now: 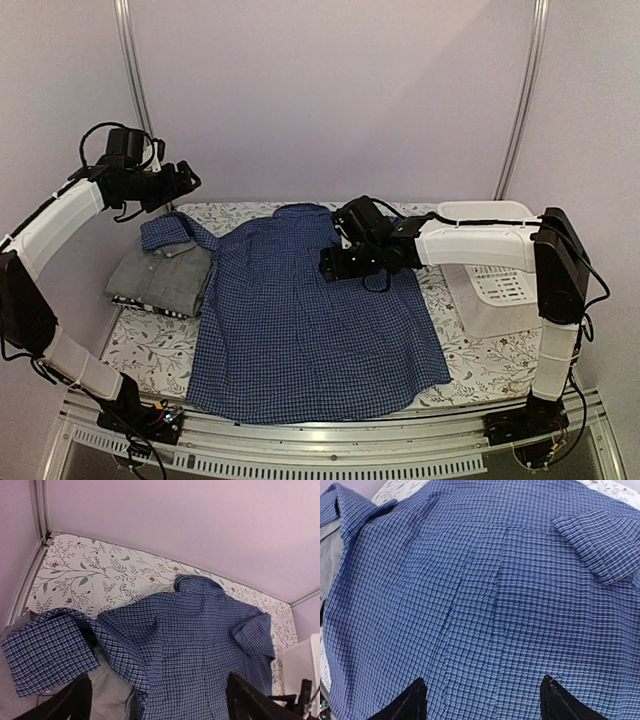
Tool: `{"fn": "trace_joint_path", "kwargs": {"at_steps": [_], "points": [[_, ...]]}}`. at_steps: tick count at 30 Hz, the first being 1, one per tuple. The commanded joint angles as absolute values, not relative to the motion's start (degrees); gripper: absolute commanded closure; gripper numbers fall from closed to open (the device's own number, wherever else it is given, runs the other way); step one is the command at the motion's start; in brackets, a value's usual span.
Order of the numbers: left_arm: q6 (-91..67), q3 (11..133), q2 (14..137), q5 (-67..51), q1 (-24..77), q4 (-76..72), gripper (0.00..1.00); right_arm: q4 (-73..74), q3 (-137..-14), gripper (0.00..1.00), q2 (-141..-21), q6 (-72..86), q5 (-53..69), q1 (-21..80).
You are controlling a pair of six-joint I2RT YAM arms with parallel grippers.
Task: Fold and stack the long sleeve shirts
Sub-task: Pick up the sleeve from the center of the board.
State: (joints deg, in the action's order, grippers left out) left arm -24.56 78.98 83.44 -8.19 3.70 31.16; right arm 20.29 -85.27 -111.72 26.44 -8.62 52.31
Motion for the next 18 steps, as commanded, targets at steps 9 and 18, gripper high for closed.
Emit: {"fn": "trace_joint_path", "kwargs": {"at_steps": [9, 18], "points": [[-26.56, 71.36, 80.86, -14.93, 19.47, 26.89, 0.07, 13.94, -90.64, 0.25, -115.97, 17.63, -14.27, 40.07], [-28.89, 67.16, 80.68, -14.94, 24.13, 24.38, 0.07, 13.44, -95.55, 0.33, -123.35, 14.14, -6.54, 33.61]]}}
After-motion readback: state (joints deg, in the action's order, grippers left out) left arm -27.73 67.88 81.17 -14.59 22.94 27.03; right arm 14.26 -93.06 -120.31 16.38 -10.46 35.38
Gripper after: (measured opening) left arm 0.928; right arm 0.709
